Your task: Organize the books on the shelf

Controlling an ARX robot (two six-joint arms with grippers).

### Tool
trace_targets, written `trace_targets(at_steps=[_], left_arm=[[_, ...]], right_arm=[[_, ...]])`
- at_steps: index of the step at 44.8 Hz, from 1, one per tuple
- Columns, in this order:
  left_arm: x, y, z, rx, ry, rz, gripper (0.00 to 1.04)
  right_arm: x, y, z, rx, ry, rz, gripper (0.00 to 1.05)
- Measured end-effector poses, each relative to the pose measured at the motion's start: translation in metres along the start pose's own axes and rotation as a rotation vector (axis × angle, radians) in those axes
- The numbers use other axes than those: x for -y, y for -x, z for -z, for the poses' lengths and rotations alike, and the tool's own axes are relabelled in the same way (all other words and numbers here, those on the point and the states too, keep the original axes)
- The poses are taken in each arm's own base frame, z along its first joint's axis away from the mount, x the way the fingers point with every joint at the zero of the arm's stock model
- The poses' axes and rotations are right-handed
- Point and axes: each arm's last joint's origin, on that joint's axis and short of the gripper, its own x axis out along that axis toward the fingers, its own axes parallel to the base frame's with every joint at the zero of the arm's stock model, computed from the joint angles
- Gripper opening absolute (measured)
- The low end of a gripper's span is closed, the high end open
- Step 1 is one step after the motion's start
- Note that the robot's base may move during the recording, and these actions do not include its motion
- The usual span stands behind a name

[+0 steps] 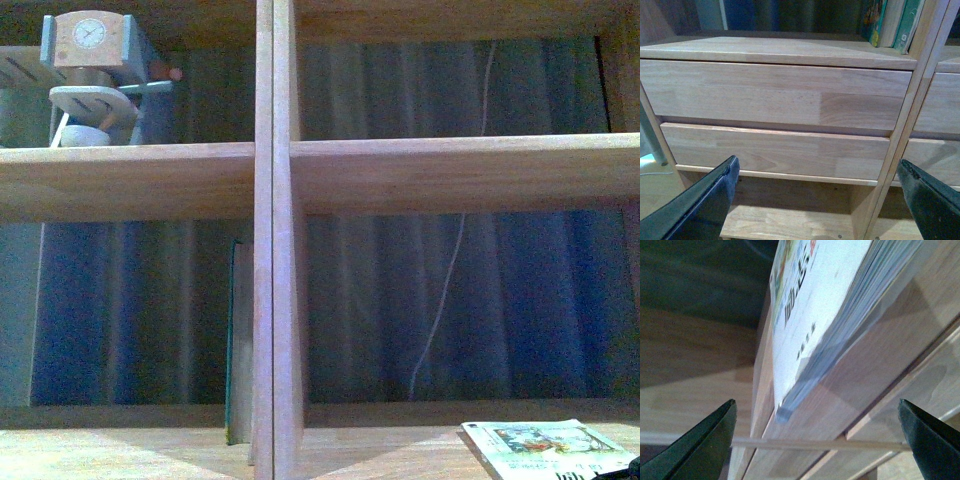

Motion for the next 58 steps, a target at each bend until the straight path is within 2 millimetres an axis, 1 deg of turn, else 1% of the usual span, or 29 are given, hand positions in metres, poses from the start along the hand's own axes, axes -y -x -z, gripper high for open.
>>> trace_targets(at_steps=[7, 14, 21, 30, 33, 34, 49, 50, 56, 58], left_arm=[[0.000, 0.000, 0.000, 0.000, 0.000, 0.000, 0.97], [0.000, 0.000, 0.000, 0.000, 0.000, 0.000, 0.97], [0.000, 0.000, 0.000, 0.000, 0.000, 0.000, 0.97], [0.000, 0.000, 0.000, 0.000, 0.000, 0.000, 0.97], [0.000, 0.000, 0.000, 0.000, 0.000, 0.000, 0.97], [0.000, 0.000, 0.000, 0.000, 0.000, 0.000, 0.97], [0.000, 0.000, 0.000, 0.000, 0.000, 0.000, 0.97], [0.000, 0.000, 0.000, 0.000, 0.000, 0.000, 0.97], [0.000, 0.000, 0.000, 0.000, 0.000, 0.000, 0.97], [0.000, 0.000, 0.000, 0.000, 0.000, 0.000, 0.97]], right_arm=[[0.007, -0.017, -0.001, 0.039, -0.013, 0.032, 0.98], [0.008, -0.031, -0.002, 0.087, -0.034, 0.047, 0.98], [0.003, -0.042, -0.005, 0.122, -0.041, 0.045, 0.98], [-0.005, -0.050, -0.009, 0.151, -0.041, 0.037, 0.97], [-0.007, -0.052, -0.010, 0.156, -0.039, 0.037, 0.89], [-0.007, -0.052, -0.010, 0.156, -0.040, 0.037, 0.87], [-0.007, -0.054, -0.006, 0.155, -0.039, 0.045, 0.38], [-0.007, -0.054, -0.006, 0.155, -0.039, 0.045, 0.36], [-0.009, -0.054, -0.007, 0.156, -0.053, 0.028, 0.15], [-0.010, -0.054, -0.007, 0.156, -0.061, 0.021, 0.10]])
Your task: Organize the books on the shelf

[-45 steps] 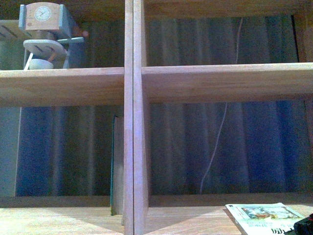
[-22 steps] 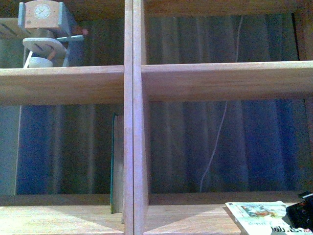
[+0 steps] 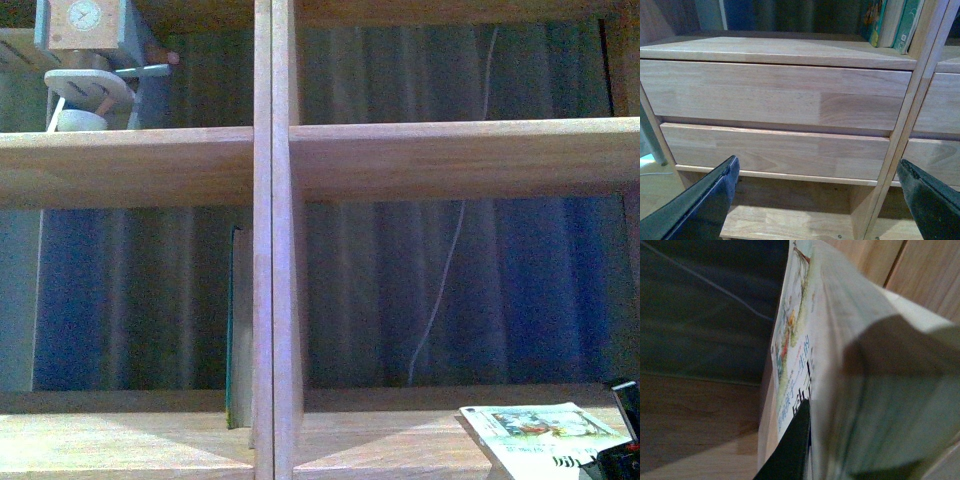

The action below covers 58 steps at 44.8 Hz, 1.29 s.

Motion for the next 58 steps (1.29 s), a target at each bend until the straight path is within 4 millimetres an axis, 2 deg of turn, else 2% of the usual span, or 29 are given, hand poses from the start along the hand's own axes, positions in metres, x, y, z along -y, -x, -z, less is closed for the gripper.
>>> trace_targets(at_steps=[8, 10, 13, 19, 25, 38, 52, 58], left_arm=[[0.000, 0.000, 0.000, 0.001, 0.002, 0.004, 0.97], [0.000, 0.000, -0.004, 0.044, 0.029, 0.054, 0.97], [-0.003, 0.000, -0.018, 0.156, 0.065, 0.106, 0.97], [-0.010, -0.002, -0.046, 0.242, 0.084, 0.104, 0.97], [-0.013, -0.002, -0.095, 0.296, 0.107, 0.148, 0.97], [-0.012, -0.015, -0.166, 0.385, 0.140, 0.296, 0.97], [-0.011, -0.046, -0.210, 0.346, 0.207, 0.401, 0.97], [-0.010, -0.074, -0.225, 0.257, 0.317, 0.481, 0.97]], right_arm=[[-0.002, 0.001, -0.004, -0.006, -0.022, -0.015, 0.07], [-0.004, 0.001, -0.006, -0.008, -0.023, -0.019, 0.07], [-0.007, 0.003, -0.009, -0.011, -0.023, -0.028, 0.07], [-0.018, 0.008, -0.016, -0.015, -0.023, -0.060, 0.07], [-0.044, 0.022, -0.034, -0.005, -0.010, -0.146, 0.07], [-0.085, 0.046, -0.062, 0.028, 0.015, -0.291, 0.07], [-0.134, 0.082, -0.082, 0.038, 0.028, -0.514, 0.07], [-0.156, 0.100, -0.085, 0.028, 0.048, -0.627, 0.07]])
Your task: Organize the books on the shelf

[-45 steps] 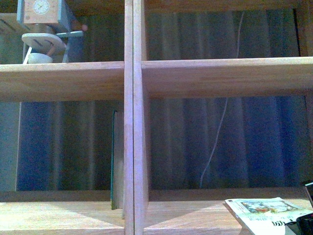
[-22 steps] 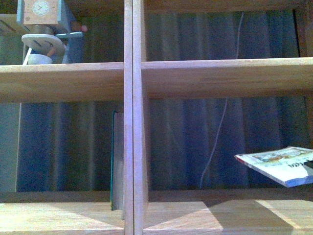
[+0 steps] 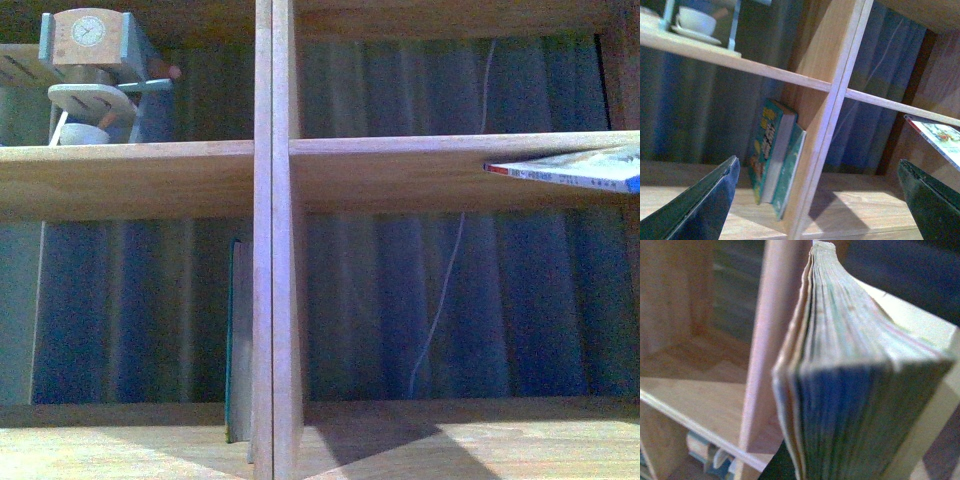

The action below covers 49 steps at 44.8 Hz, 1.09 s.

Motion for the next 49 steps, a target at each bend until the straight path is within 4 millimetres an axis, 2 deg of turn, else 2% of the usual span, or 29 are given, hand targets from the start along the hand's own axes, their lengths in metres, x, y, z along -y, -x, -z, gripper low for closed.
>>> trace_targets(at_steps=[10, 20, 27, 33, 38, 44, 49], left_arm=[[-0.003, -0.048, -0.006, -0.097, 0.213, 0.183, 0.97], [0.014, -0.086, -0.014, -0.168, 0.327, 0.254, 0.97], [0.030, -0.098, -0.009, -0.219, 0.367, 0.259, 0.97], [0.043, -0.102, -0.005, -0.233, 0.373, 0.293, 0.97], [0.052, -0.103, -0.003, -0.235, 0.373, 0.335, 0.97], [0.060, -0.105, -0.006, -0.219, 0.396, 0.429, 0.97], [0.073, -0.105, -0.010, -0.206, 0.423, 0.549, 0.97]], right_arm=[[-0.023, -0.009, 0.009, -0.036, 0.081, -0.095, 0.07], [-0.041, -0.009, 0.025, -0.089, 0.062, -0.126, 0.07], [-0.058, 0.010, 0.032, -0.119, 0.057, -0.176, 0.07], [-0.085, 0.029, 0.022, -0.124, 0.088, -0.282, 0.07], [-0.090, 0.035, 0.010, -0.093, 0.118, -0.301, 0.07], [-0.092, 0.028, -0.002, -0.051, 0.156, -0.318, 0.07], [-0.088, 0.002, -0.003, -0.053, 0.188, -0.324, 0.07]])
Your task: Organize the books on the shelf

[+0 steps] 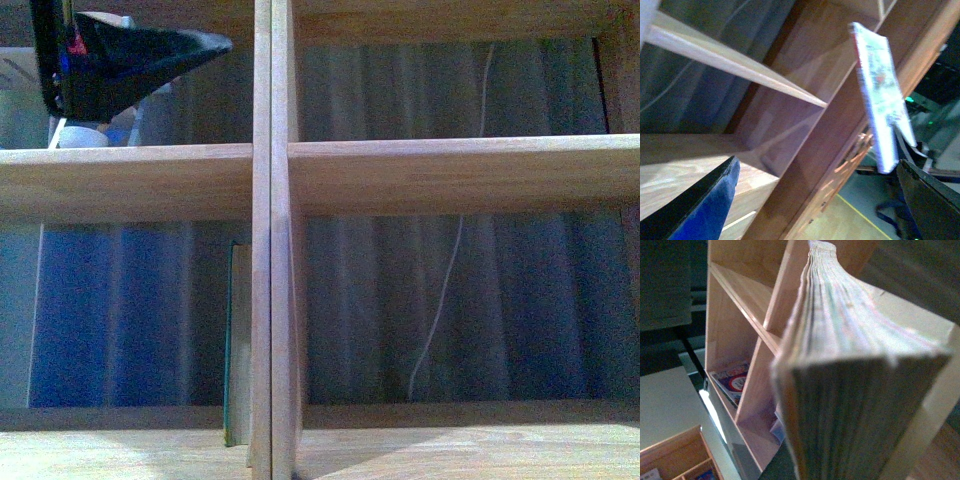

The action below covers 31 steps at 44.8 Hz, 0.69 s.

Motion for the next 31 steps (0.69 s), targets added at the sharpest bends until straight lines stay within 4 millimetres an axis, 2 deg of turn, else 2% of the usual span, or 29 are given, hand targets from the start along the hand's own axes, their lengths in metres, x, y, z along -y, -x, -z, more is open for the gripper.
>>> trace_targets(at_steps=[7, 13, 18, 23, 31], left_arm=[[0.014, -0.009, 0.004, -0.019, 0.003, 0.064, 0.97], [0.025, -0.016, -0.002, -0.008, -0.020, 0.092, 0.97], [0.026, -0.020, -0.008, 0.009, -0.032, 0.093, 0.97], [0.015, -0.024, -0.011, 0.013, -0.026, 0.069, 0.97], [0.009, -0.022, -0.014, 0.031, -0.027, 0.058, 0.97]], right_arm=[[0.025, -0.026, 0.009, -0.015, 0.001, 0.045, 0.07], [0.032, -0.035, 0.016, -0.015, -0.025, 0.060, 0.07], [0.027, -0.037, 0.027, -0.037, -0.055, 0.042, 0.07], [0.014, -0.040, 0.043, -0.083, -0.098, -0.005, 0.07], [0.005, -0.038, 0.047, -0.077, -0.120, -0.025, 0.07]])
